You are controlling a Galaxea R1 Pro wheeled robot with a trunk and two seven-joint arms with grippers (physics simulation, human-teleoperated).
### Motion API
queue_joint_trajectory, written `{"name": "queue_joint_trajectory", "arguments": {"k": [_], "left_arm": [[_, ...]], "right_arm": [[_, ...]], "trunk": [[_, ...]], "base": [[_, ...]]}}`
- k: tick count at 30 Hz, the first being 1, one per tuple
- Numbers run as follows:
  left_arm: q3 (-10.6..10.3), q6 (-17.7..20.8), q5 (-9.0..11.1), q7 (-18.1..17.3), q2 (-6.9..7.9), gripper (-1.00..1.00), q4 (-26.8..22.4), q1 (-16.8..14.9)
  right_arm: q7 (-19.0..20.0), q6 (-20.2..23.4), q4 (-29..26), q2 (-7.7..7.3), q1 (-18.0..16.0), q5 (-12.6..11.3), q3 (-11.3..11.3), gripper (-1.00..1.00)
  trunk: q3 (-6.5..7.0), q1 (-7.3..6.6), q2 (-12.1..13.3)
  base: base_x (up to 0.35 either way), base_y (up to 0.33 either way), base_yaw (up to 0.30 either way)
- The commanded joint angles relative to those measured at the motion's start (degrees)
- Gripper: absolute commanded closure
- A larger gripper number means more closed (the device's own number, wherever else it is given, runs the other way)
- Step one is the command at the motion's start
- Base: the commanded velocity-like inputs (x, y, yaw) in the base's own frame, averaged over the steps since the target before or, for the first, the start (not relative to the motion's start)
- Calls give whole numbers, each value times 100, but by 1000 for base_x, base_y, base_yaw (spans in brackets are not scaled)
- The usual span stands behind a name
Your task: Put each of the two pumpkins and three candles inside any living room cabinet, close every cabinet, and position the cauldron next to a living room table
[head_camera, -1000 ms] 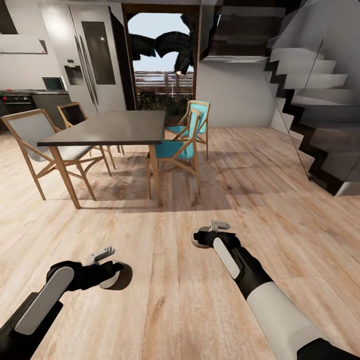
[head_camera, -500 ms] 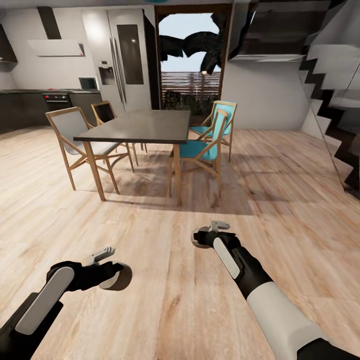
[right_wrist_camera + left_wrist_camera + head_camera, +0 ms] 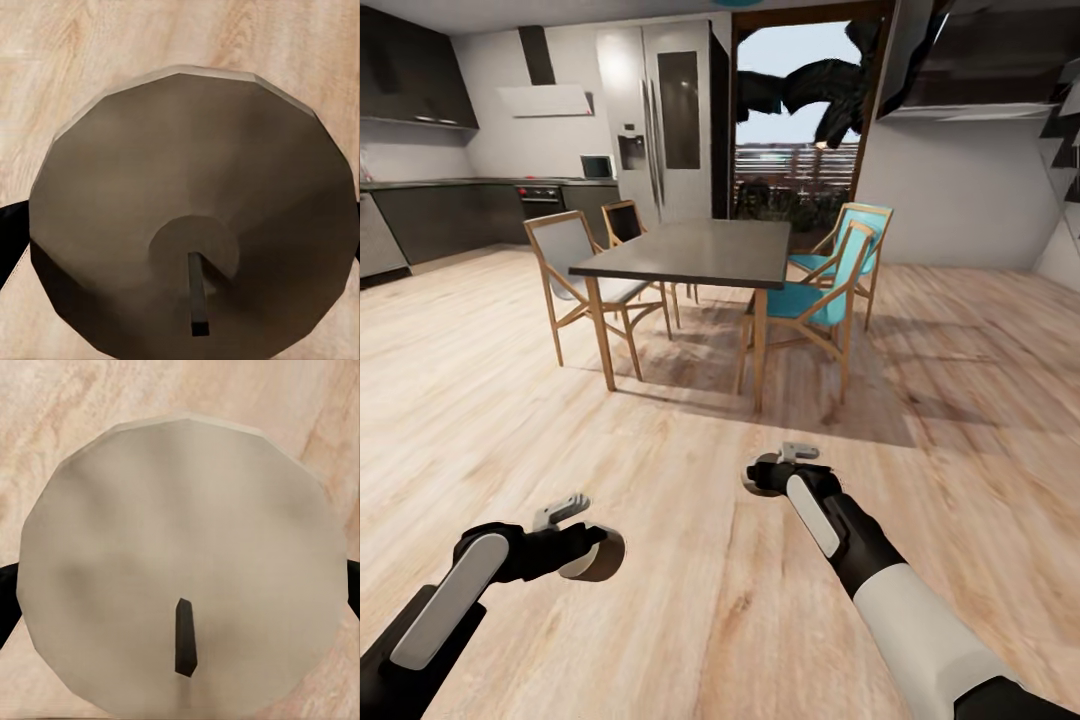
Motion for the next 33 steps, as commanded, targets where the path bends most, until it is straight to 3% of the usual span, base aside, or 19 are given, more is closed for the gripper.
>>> {"name": "queue_joint_trajectory", "arguments": {"k": [1,33], "left_arm": [[-11,-6,52,60,4,100,-2,-8],[-11,-15,45,61,4,100,1,-12]], "right_arm": [[-54,8,-12,-2,-3,-60,12,100],[-55,8,-16,4,0,-54,12,100]], "trunk": [[-5,-2,-3],[-5,-2,-3]], "base": [[0,0,292],[0,0,292]]}}
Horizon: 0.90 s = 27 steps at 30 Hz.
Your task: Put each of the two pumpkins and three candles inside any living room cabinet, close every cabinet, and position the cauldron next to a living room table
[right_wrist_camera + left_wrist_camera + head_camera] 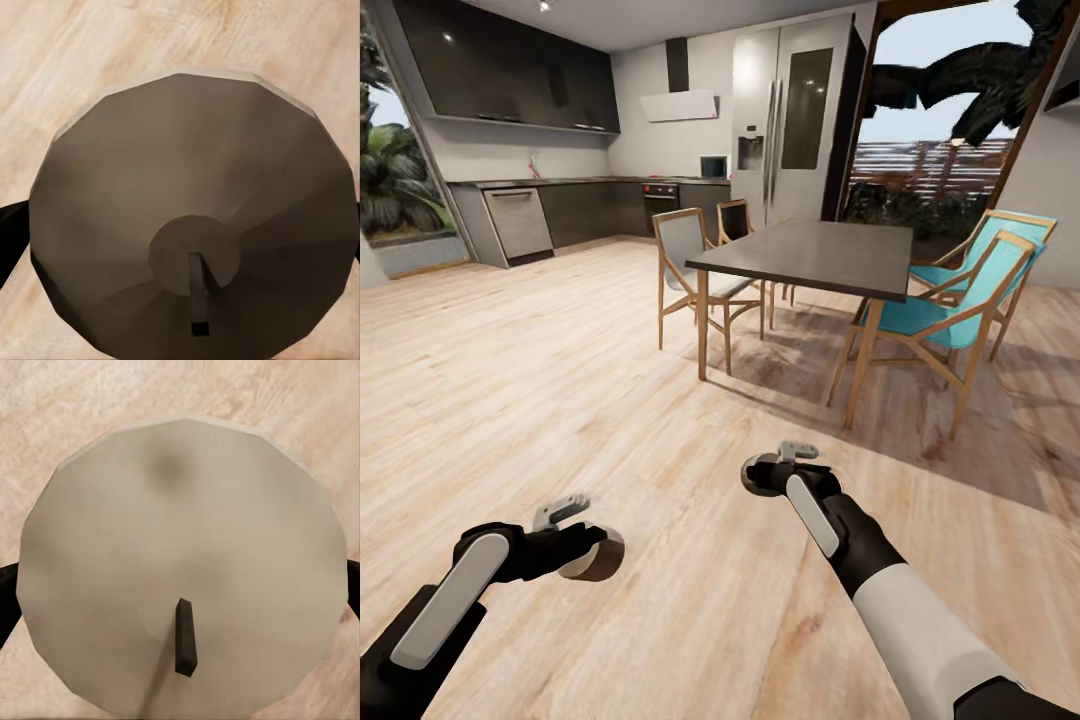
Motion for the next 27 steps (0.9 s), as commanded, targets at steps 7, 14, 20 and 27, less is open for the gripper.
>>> {"name": "queue_joint_trajectory", "arguments": {"k": [7,14,20,27], "left_arm": [[-11,-6,53,68,4,100,-5,-7],[-11,-6,53,68,4,100,-5,-9],[-11,-6,46,75,-51,100,-5,-4],[-11,-6,44,77,-74,100,-5,-8]], "right_arm": [[-53,8,-12,-3,-3,-57,12,100],[-53,8,-13,-3,-6,-57,12,100],[-53,10,-13,-3,-3,-57,12,100],[-53,8,-13,-3,-2,-57,15,100]], "trunk": [[-5,-2,-3],[-5,-2,-3],[-5,-2,-3],[-5,-2,-3]], "base": [[0,0,292],[0,0,292],[0,0,292],[0,0,292]]}}
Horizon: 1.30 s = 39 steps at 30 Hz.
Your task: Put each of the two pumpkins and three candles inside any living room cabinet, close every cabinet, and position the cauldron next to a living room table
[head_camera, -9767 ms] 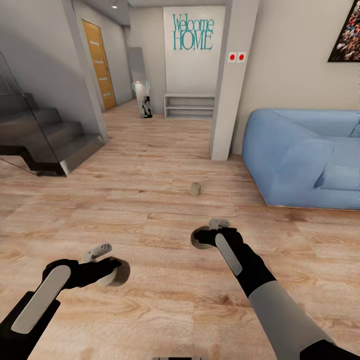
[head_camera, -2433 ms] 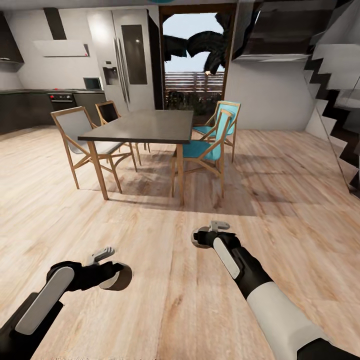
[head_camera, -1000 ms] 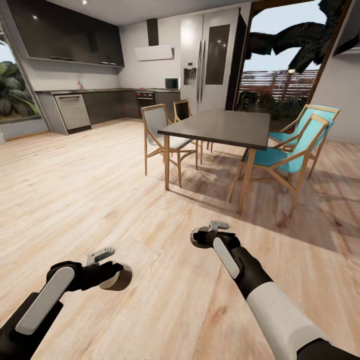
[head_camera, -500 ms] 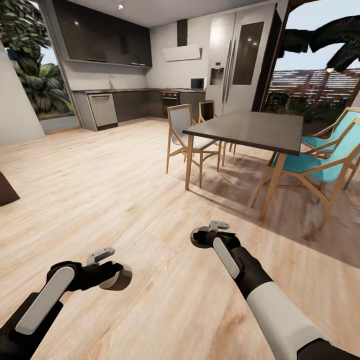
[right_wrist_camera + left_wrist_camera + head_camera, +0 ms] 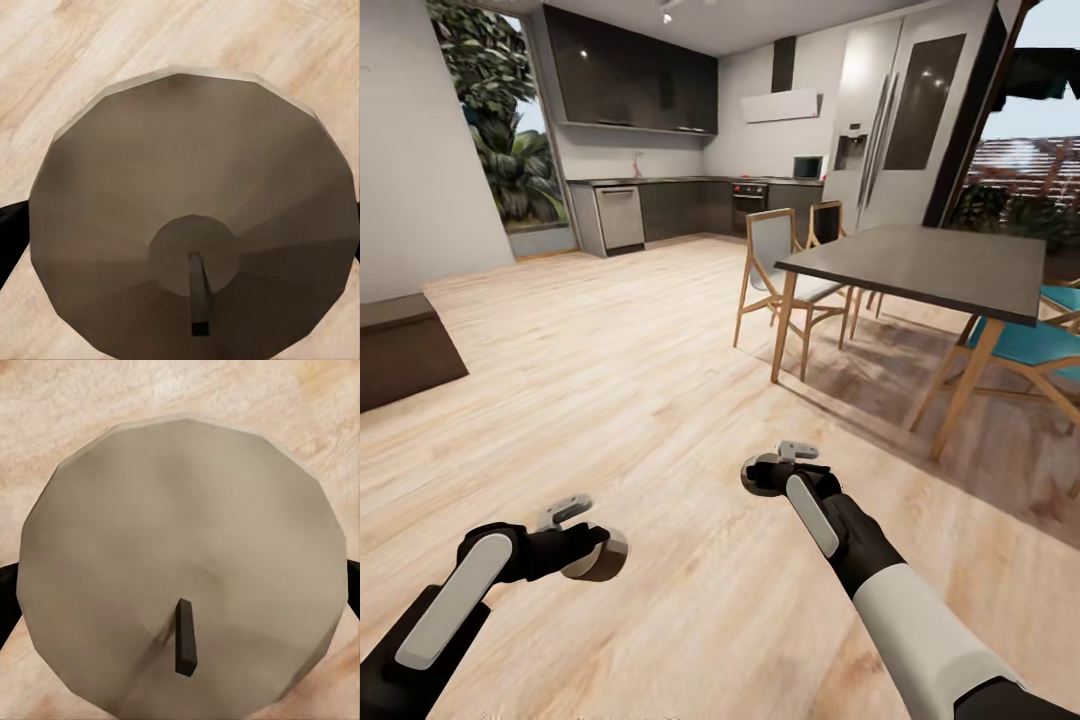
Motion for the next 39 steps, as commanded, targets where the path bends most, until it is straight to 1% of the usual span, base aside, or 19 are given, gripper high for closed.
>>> {"name": "queue_joint_trajectory", "arguments": {"k": [1,39], "left_arm": [[-11,-5,53,60,3,100,-4,-6],[-11,-5,53,69,-4,100,-4,-7]], "right_arm": [[-53,8,-10,-3,-6,-60,12,100],[-53,8,-10,-3,-6,-52,16,100]], "trunk": [[-5,-2,-3],[-5,-2,-3]], "base": [[0,0,292],[0,0,292]]}}
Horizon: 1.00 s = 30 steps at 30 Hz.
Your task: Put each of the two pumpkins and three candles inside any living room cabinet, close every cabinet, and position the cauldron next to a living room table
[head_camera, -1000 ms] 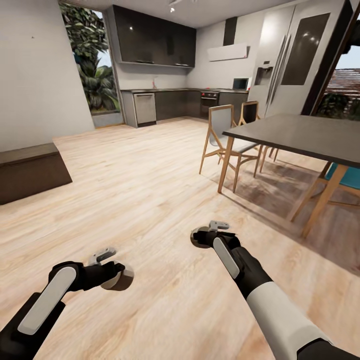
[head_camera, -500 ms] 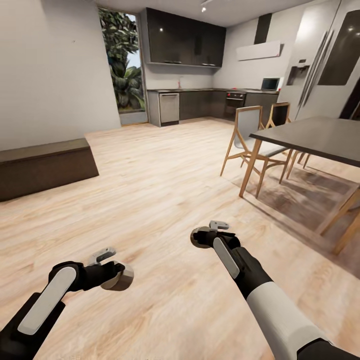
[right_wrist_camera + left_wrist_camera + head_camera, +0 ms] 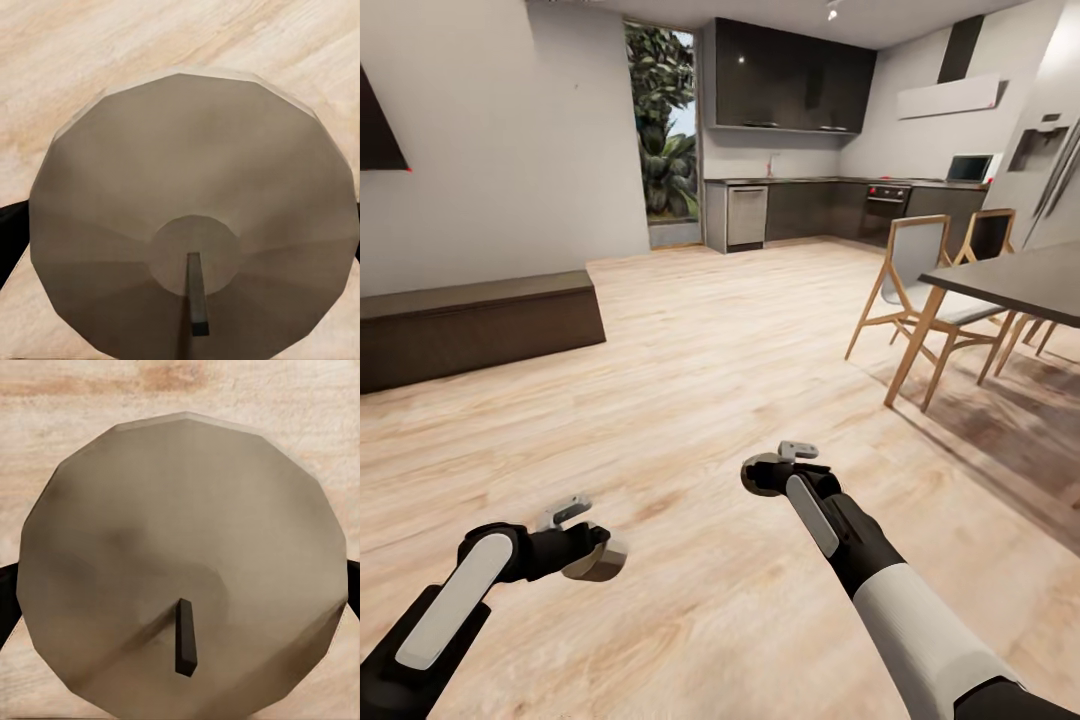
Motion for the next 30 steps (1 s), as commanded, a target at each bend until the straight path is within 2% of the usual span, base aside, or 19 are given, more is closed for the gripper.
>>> {"name": "queue_joint_trajectory", "arguments": {"k": [1,30], "left_arm": [[-11,-6,53,60,3,100,-5,-7],[-47,-6,42,40,-60,100,83,-8]], "right_arm": [[-53,8,-10,-3,-4,-59,12,100],[-49,6,-1,-12,-2,-86,4,100]], "trunk": [[-5,-2,-3],[-5,-2,-3]], "base": [[0,0,292],[0,0,292]]}}
